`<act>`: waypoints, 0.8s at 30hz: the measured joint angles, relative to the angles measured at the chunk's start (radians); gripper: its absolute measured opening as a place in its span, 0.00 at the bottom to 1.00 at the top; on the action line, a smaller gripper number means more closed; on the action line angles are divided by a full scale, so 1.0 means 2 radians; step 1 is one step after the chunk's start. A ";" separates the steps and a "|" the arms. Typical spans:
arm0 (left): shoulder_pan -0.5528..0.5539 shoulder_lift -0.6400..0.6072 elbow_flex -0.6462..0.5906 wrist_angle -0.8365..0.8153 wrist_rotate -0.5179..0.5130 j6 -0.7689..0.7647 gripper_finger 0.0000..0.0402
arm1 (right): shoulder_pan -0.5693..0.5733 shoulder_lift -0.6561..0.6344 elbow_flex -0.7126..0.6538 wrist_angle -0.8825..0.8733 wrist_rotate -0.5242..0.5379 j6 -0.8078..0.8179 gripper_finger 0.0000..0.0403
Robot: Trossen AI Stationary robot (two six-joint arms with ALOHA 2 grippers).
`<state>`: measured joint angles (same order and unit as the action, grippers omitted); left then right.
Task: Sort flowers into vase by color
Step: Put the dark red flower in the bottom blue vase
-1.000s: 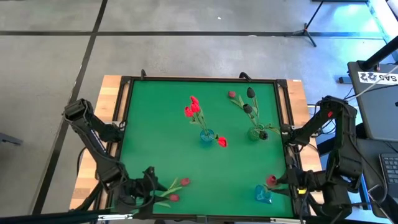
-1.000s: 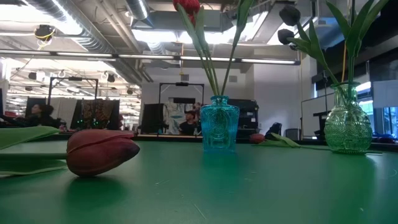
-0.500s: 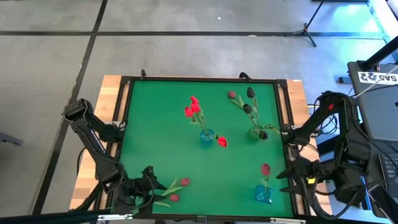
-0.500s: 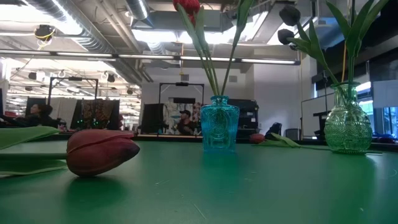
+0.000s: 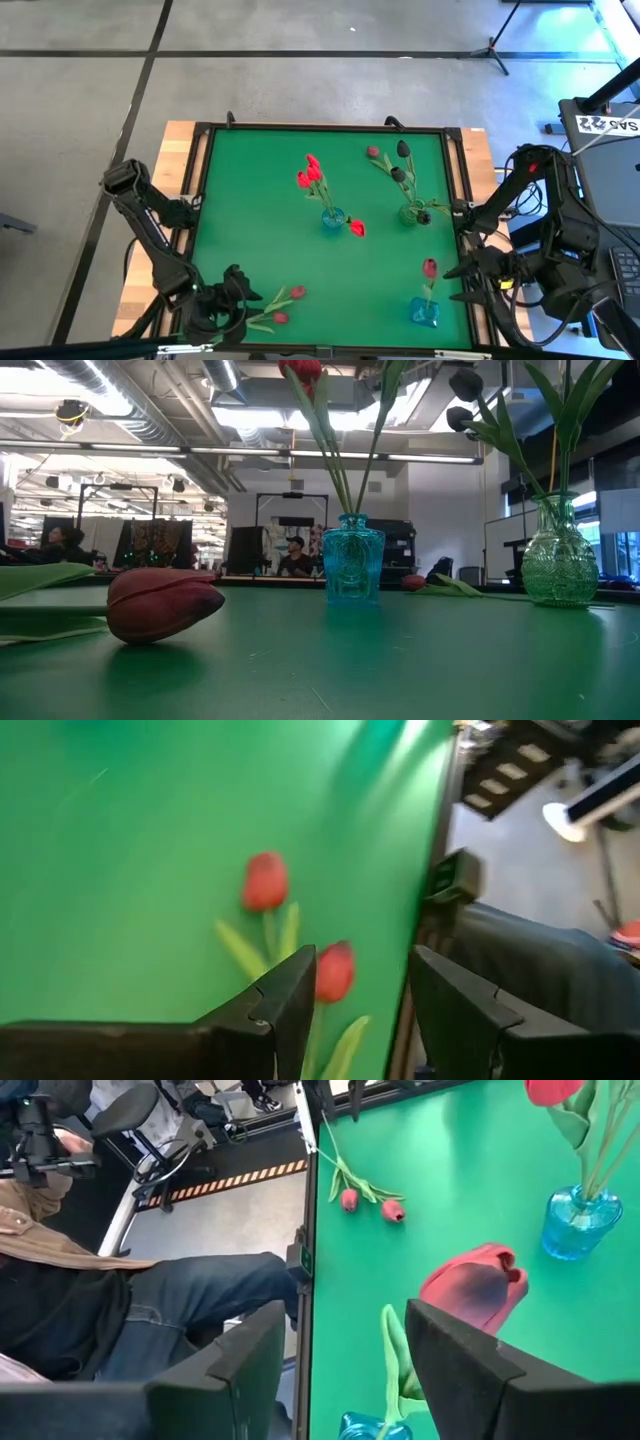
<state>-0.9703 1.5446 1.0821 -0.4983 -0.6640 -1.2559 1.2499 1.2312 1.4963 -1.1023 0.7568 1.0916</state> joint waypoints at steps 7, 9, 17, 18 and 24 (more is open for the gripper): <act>0.016 0.039 0.000 -0.031 0.001 -0.044 0.41 | 0.000 0.000 0.000 0.000 0.009 0.000 0.52; 0.025 0.057 0.000 -0.030 0.005 -0.044 0.43 | 0.000 0.000 0.000 0.000 0.009 0.000 0.52; 0.047 0.130 0.000 0.034 0.030 -0.009 0.51 | 0.000 0.000 0.000 0.000 0.009 0.000 0.52; 0.047 0.139 0.000 0.045 0.030 0.003 0.52 | 0.000 0.000 0.000 0.000 0.009 0.000 0.52; 0.052 0.179 0.000 0.053 0.026 0.011 0.52 | 0.000 0.000 0.000 -0.002 0.012 0.000 0.52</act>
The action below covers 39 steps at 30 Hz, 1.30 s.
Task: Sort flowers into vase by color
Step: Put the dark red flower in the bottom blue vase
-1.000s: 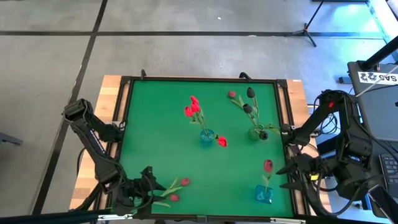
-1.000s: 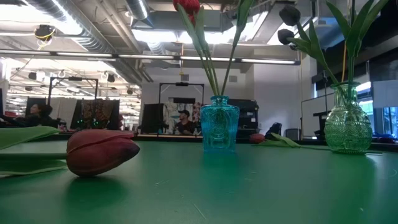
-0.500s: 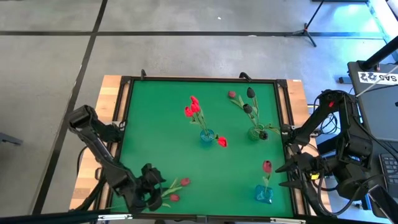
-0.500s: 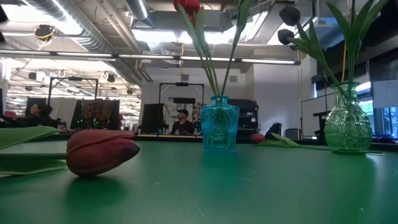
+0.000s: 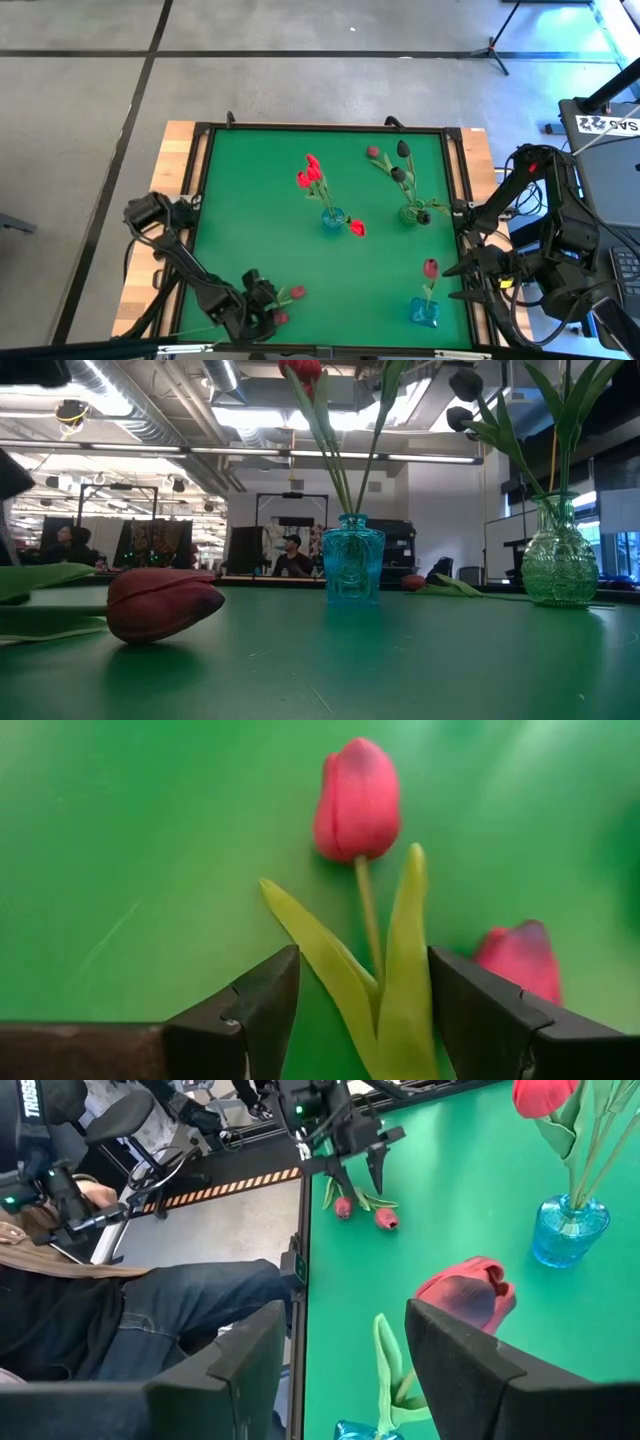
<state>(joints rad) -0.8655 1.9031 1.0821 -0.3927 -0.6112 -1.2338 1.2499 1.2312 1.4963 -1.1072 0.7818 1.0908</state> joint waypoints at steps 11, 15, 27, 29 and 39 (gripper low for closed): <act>0.017 0.026 0.001 0.008 0.001 0.000 0.36 | 0.000 0.000 0.000 0.001 0.037 -0.031 0.52; 0.019 0.024 0.000 0.008 -0.012 0.006 0.16 | 0.000 -0.002 0.000 0.005 0.071 -0.057 0.52; 0.004 -0.113 0.000 0.023 -0.162 0.124 0.02 | 0.000 -0.019 0.000 0.114 0.189 -0.212 0.52; 0.001 -0.143 0.000 0.045 -0.204 0.168 0.01 | 0.000 -0.019 0.000 0.161 0.215 -0.278 0.52; 0.023 -0.186 0.000 0.414 -0.115 0.504 0.02 | -0.068 0.002 0.000 0.312 0.165 -0.431 0.52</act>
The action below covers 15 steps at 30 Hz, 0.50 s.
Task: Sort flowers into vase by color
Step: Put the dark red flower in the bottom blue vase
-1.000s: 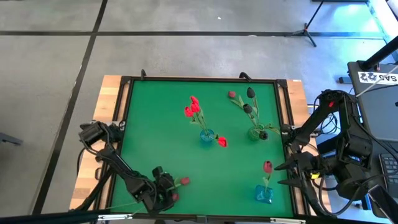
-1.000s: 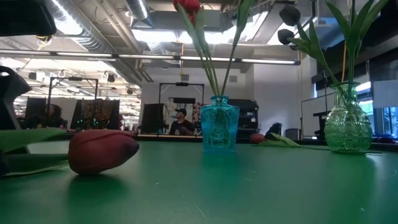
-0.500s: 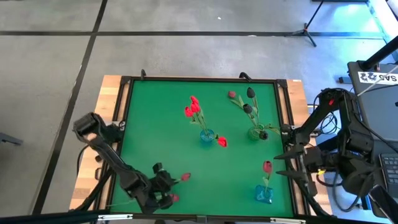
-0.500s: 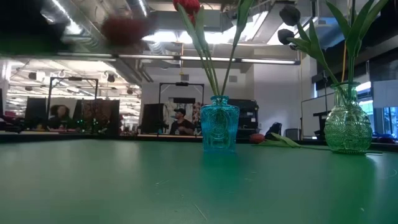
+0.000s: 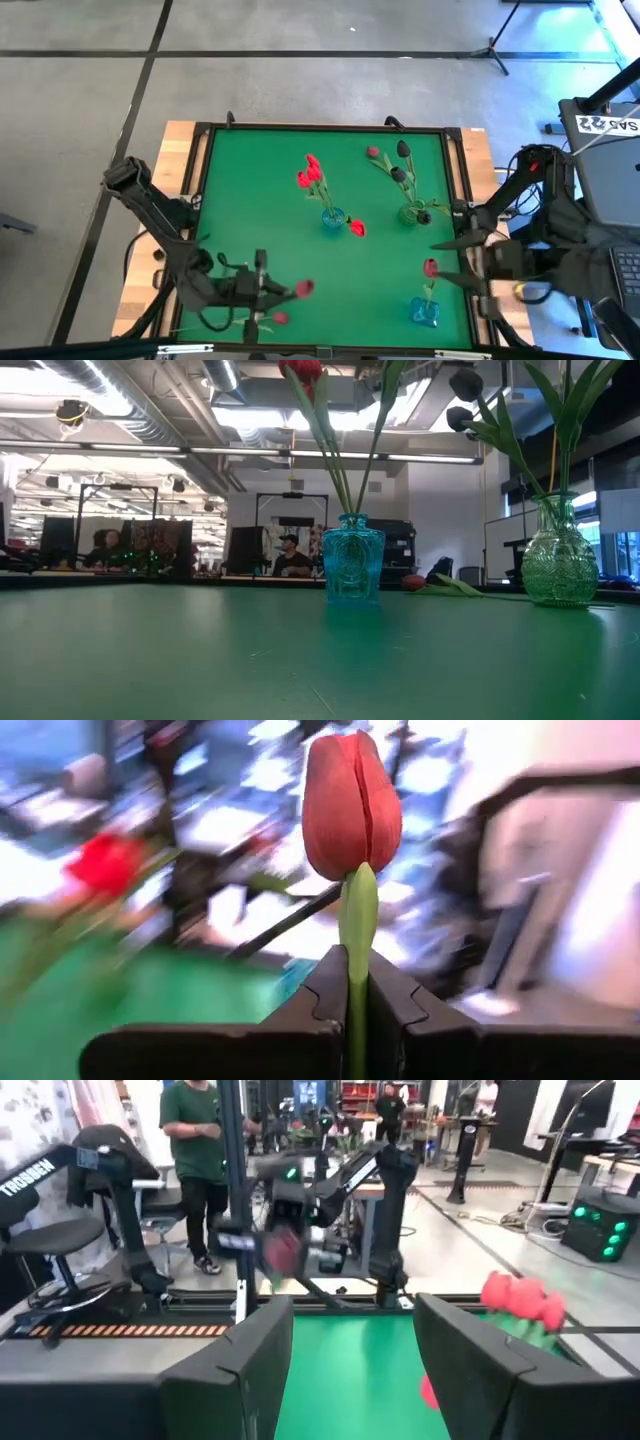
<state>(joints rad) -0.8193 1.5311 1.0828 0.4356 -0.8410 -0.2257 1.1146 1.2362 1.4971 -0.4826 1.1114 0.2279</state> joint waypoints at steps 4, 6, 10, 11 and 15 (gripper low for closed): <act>0.022 0.026 0.000 0.120 0.096 0.105 0.02 | -0.065 0.039 0.000 0.039 -0.084 -0.026 0.52; 0.034 0.035 0.000 0.178 0.126 0.150 0.02 | -0.092 0.062 0.000 0.084 -0.134 -0.053 0.52; 0.060 0.043 0.000 0.269 0.223 0.212 0.02 | -0.136 0.101 0.000 0.192 -0.226 -0.136 0.52; 0.066 0.043 0.000 0.280 0.244 0.219 0.02 | -0.144 0.106 0.000 0.210 -0.239 -0.150 0.52; 0.083 0.043 0.000 0.309 0.280 0.234 0.02 | -0.176 0.120 0.000 0.230 -0.277 -0.157 0.52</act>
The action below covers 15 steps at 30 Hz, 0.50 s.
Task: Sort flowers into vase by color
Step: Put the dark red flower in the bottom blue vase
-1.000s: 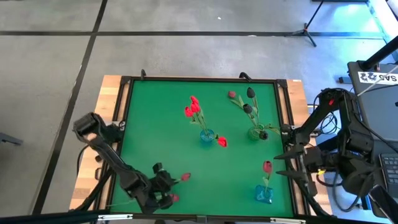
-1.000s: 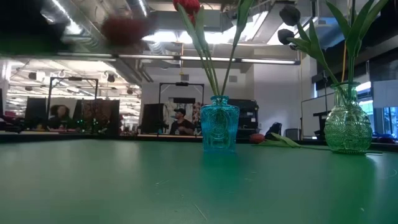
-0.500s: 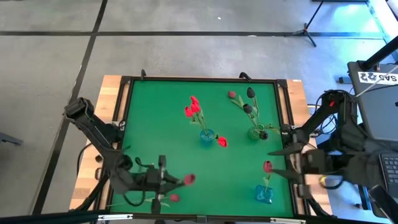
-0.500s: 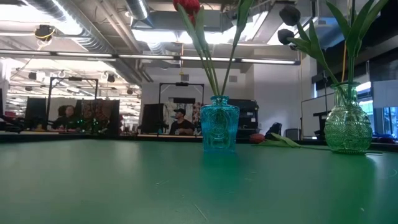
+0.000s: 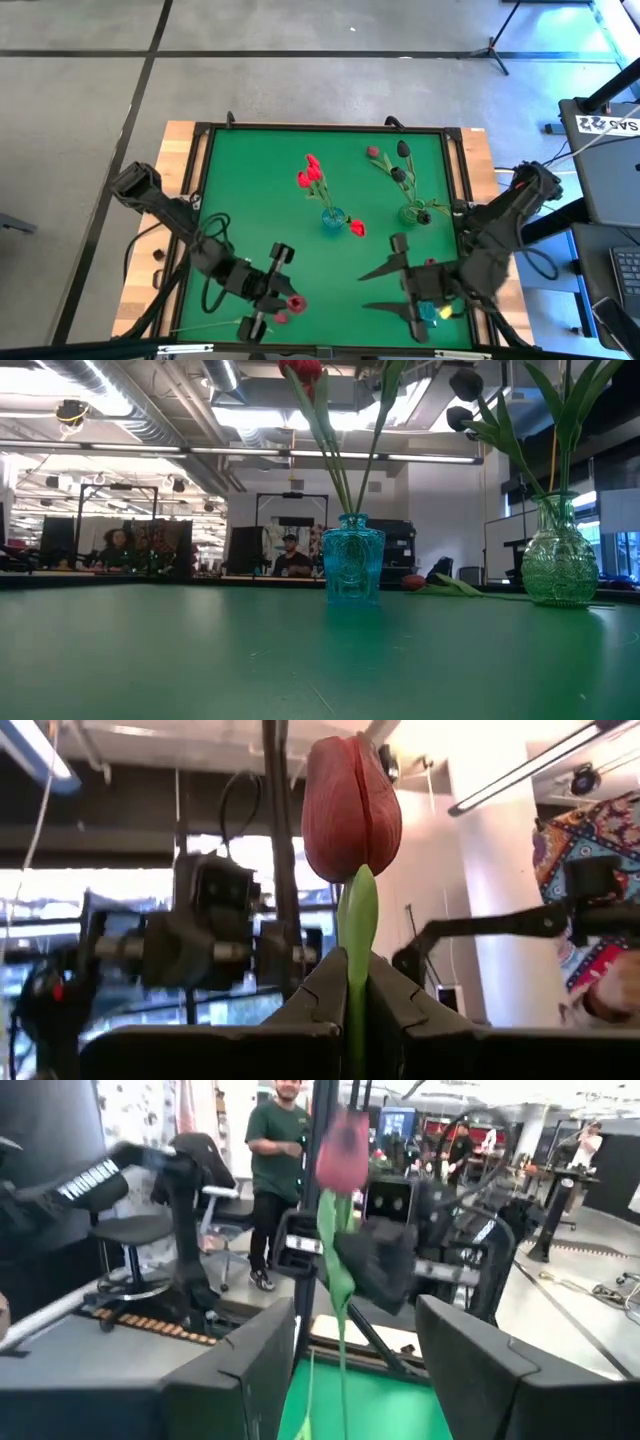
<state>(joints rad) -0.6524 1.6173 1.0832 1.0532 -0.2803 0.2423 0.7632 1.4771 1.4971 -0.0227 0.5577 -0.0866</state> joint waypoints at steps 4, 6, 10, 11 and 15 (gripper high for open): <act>0.015 0.000 0.000 0.020 0.035 0.012 0.02 | -0.025 0.017 0.000 0.000 -0.046 0.002 0.52; 0.022 0.000 0.000 0.032 0.050 0.012 0.02 | -0.034 0.027 0.000 0.002 -0.068 0.000 0.52; 0.040 0.000 0.000 0.048 0.071 0.015 0.02 | -0.051 0.049 0.000 0.028 -0.075 -0.017 0.52; 0.046 0.000 0.000 0.054 0.077 0.015 0.02 | -0.057 0.055 0.000 0.042 -0.075 -0.025 0.52; 0.071 0.000 0.000 0.058 0.085 0.008 0.02 | -0.088 0.078 0.000 0.074 -0.075 -0.028 0.52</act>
<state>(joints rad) -0.5109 1.6176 1.0832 1.1701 -0.1110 0.2589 0.5864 1.6333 1.4971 0.1258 0.4072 -0.1427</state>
